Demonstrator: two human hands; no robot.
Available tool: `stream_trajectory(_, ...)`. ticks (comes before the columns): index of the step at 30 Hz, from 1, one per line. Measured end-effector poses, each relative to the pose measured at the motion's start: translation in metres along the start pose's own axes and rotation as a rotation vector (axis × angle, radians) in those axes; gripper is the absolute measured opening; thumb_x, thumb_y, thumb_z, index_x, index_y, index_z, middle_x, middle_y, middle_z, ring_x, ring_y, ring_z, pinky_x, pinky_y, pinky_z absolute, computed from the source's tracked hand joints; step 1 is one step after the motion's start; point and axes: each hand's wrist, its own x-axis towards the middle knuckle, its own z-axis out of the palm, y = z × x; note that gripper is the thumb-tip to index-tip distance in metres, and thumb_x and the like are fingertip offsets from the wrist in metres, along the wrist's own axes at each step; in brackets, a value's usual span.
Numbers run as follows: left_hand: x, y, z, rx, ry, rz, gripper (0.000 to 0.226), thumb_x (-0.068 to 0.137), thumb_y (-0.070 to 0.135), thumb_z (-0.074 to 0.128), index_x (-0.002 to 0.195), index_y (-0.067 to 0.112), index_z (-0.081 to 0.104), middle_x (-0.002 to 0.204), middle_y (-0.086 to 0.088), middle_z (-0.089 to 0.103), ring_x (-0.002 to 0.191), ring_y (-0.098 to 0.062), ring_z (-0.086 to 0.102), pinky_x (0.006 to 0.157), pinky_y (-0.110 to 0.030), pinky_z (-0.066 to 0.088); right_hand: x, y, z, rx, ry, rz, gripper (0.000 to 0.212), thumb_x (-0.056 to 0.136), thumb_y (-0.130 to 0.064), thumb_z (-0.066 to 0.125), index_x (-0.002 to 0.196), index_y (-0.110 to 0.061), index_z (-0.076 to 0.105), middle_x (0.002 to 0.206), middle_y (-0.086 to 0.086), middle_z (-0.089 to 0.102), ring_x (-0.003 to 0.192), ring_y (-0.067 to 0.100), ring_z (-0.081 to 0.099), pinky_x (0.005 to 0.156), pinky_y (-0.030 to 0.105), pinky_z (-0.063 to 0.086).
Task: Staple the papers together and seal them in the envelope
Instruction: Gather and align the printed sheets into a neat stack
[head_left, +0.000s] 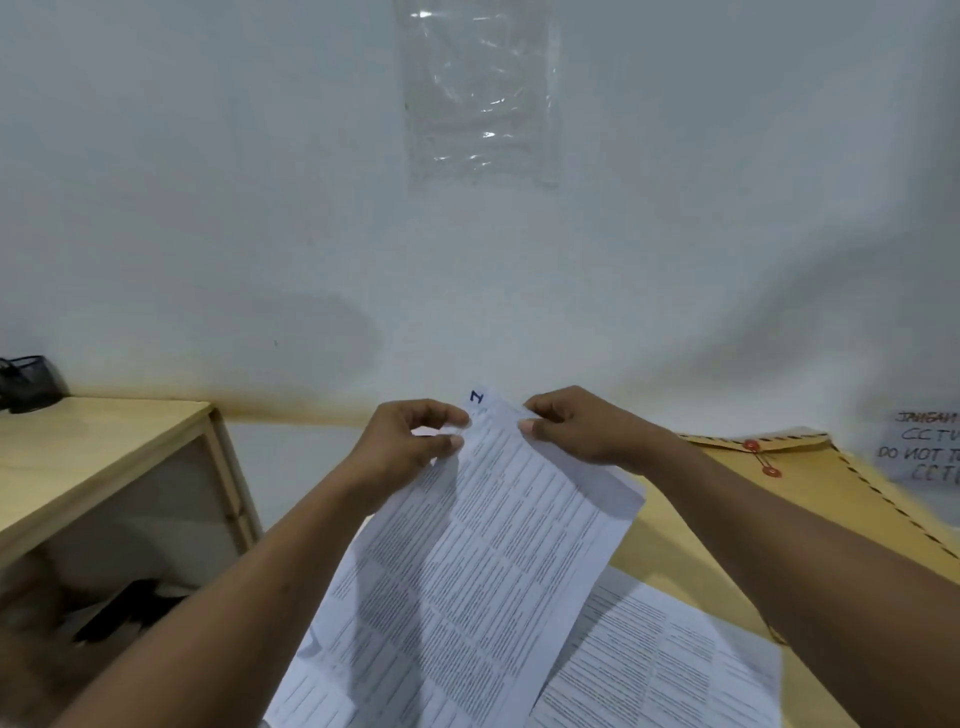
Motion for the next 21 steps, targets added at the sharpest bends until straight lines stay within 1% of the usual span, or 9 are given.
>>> stream_trajectory(2,0.001,-0.006,0.004,-0.033,-0.019,-0.025,0.017,0.086,0.006,0.079,0.092,0.022,0.081,0.102,0.001,0.076,0.082,-0.021,0.073,0.083,-0.046,0.061,0.002,0.007,0.010,-0.029,0.072,-0.017,0.032,0.101,-0.024,0.052,0.077,-0.003,0.057,0.069,0.006,0.047,0.062,0.019,0.040,0.064,0.033,0.033)
stream_trajectory(3,0.002,-0.007,0.007,-0.048,-0.020,-0.029,0.017,0.086,0.006,0.079,0.092,0.022,0.081,0.103,0.001,0.076,0.083,-0.022,0.073,0.081,-0.045,0.062,0.002,0.010,0.014,-0.023,0.112,-0.019,0.026,0.101,-0.023,0.053,0.084,-0.004,0.061,0.068,0.003,0.050,0.061,0.016,0.042,0.064,0.031,0.034)
stream_trajectory(5,0.003,-0.009,0.011,-0.059,-0.001,-0.015,0.014,0.086,0.010,0.079,0.093,0.022,0.080,0.105,-0.003,0.075,0.085,-0.019,0.073,0.077,-0.037,0.062,0.002,0.016,0.017,0.031,0.179,-0.011,0.011,0.099,-0.022,0.057,0.101,-0.014,0.066,0.068,-0.011,0.052,0.057,-0.001,0.048,0.061,0.022,0.036)
stream_trajectory(7,0.004,-0.009,0.014,-0.045,0.040,0.014,0.009,0.087,0.015,0.079,0.093,0.022,0.080,0.104,-0.007,0.074,0.083,-0.012,0.070,0.071,-0.028,0.058,0.004,0.020,0.020,0.065,0.204,-0.013,0.006,0.096,-0.021,0.062,0.103,-0.021,0.063,0.068,-0.018,0.044,0.056,-0.006,0.046,0.060,0.015,0.034)
stream_trajectory(9,0.005,-0.012,0.015,-0.021,0.069,0.028,0.009,0.089,0.015,0.077,0.091,0.023,0.079,0.102,-0.007,0.075,0.082,-0.010,0.067,0.071,-0.027,0.052,0.006,0.023,0.024,0.061,0.204,-0.022,0.008,0.092,-0.022,0.067,0.099,-0.025,0.063,0.070,-0.018,0.046,0.061,-0.002,0.046,0.064,0.018,0.037)
stream_trajectory(12,0.006,-0.017,0.014,0.000,0.062,0.025,0.015,0.088,0.011,0.078,0.091,0.025,0.079,0.105,-0.003,0.074,0.082,-0.012,0.069,0.072,-0.029,0.051,0.011,0.027,0.027,0.037,0.224,-0.018,0.012,0.087,-0.025,0.070,0.095,-0.032,0.066,0.077,-0.008,0.063,0.072,0.010,0.056,0.071,0.030,0.045)
stream_trajectory(14,0.007,-0.020,0.013,0.001,0.053,0.033,0.019,0.086,0.008,0.079,0.093,0.026,0.078,0.106,-0.001,0.072,0.078,-0.008,0.067,0.071,-0.024,0.051,0.014,0.028,0.029,0.044,0.251,-0.020,0.011,0.087,-0.025,0.070,0.092,-0.034,0.068,0.083,-0.004,0.068,0.077,0.013,0.060,0.073,0.029,0.047)
stream_trajectory(16,0.008,-0.022,0.012,0.007,0.055,0.048,0.021,0.084,0.008,0.080,0.094,0.026,0.078,0.102,-0.003,0.070,0.077,-0.008,0.064,0.069,-0.021,0.050,0.016,0.028,0.032,0.041,0.263,-0.033,0.010,0.089,-0.022,0.069,0.089,-0.031,0.071,0.085,-0.004,0.071,0.078,0.011,0.061,0.075,0.029,0.047)
stream_trajectory(21,0.013,-0.028,0.011,0.023,0.107,0.077,0.015,0.085,0.016,0.080,0.091,0.029,0.078,0.093,-0.008,0.074,0.075,-0.013,0.066,0.067,-0.032,0.052,0.023,0.030,0.037,0.037,0.270,-0.019,0.013,0.096,-0.022,0.061,0.097,-0.023,0.074,0.084,-0.001,0.075,0.079,0.019,0.066,0.074,0.033,0.051)
